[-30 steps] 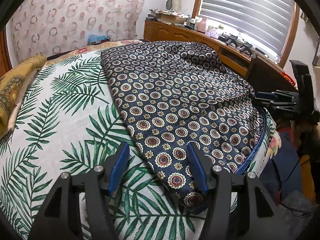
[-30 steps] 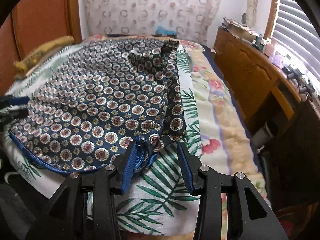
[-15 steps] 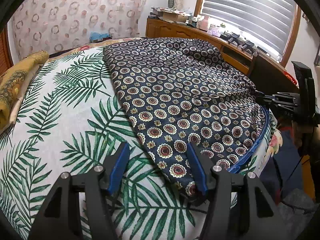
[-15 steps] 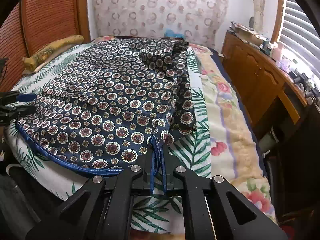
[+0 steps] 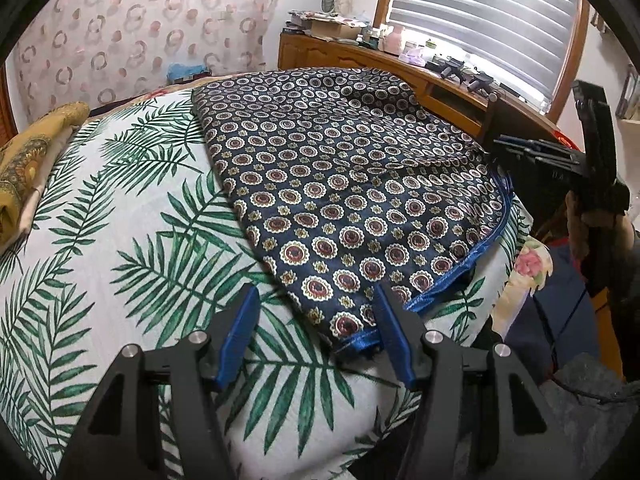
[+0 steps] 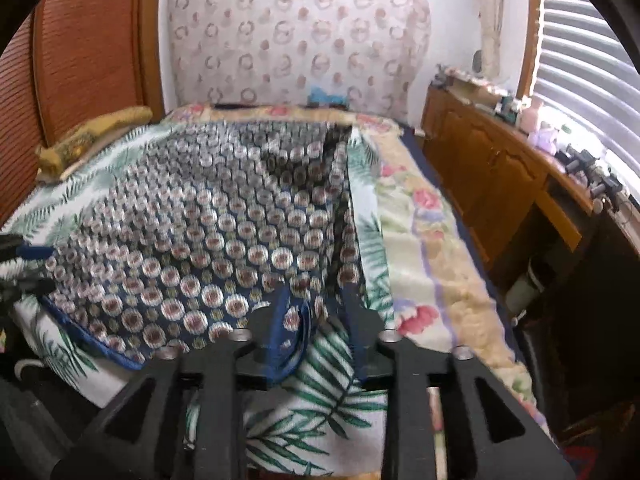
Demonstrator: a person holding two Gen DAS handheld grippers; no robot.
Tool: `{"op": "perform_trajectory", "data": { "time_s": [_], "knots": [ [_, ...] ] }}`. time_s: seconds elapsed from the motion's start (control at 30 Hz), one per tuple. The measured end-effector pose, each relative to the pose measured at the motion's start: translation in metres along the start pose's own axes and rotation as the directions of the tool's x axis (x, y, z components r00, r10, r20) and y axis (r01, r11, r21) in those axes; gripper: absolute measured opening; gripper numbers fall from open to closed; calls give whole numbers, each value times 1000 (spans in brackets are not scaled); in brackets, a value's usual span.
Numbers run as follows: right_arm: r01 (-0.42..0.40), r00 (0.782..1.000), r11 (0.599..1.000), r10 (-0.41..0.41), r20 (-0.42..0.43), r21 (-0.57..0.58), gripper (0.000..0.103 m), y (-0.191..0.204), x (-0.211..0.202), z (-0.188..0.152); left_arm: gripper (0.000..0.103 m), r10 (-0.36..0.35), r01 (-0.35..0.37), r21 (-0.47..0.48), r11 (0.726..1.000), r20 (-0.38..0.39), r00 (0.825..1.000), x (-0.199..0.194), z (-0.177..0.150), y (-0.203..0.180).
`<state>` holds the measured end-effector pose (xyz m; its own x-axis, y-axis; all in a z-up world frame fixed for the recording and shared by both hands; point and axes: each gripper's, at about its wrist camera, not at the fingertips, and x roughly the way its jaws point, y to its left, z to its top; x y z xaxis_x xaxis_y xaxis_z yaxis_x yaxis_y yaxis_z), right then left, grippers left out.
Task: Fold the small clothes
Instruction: 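Grasp the blue-piped edge with the left tool while the right tool grasps beside it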
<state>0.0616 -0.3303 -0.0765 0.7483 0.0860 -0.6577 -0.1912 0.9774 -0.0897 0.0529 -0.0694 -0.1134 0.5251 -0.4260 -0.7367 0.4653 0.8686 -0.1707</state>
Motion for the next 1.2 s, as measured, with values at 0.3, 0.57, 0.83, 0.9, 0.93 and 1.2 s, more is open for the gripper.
{"op": "perform_trajectory", "data": {
  "time_s": [0.3,0.57,0.83,0.9,0.93,1.2],
  "knots": [
    [-74,997,997,74,4,-26,48,22,7,4,28,-41,41,-3,999,-10,999,-3,-4,-4],
    [-173,985,983,172,-15,-68,49,43,13,0,1,-85,82,57,995,59,995,-20,21,-16],
    [-203,978,976,206,30,-83,49,54,-5,9,0,-108,96,77,992,172,979,-40,88,-14],
    [-226,973,971,229,34,-73,49,54,-10,12,0,-104,91,76,993,184,977,-37,100,-13],
    [-224,973,971,228,38,-79,49,55,-12,12,0,-94,81,77,994,193,977,-35,107,-12],
    [-231,971,968,235,32,-102,56,61,-19,10,0,-39,33,30,999,197,980,-11,129,3]
  ]
}}
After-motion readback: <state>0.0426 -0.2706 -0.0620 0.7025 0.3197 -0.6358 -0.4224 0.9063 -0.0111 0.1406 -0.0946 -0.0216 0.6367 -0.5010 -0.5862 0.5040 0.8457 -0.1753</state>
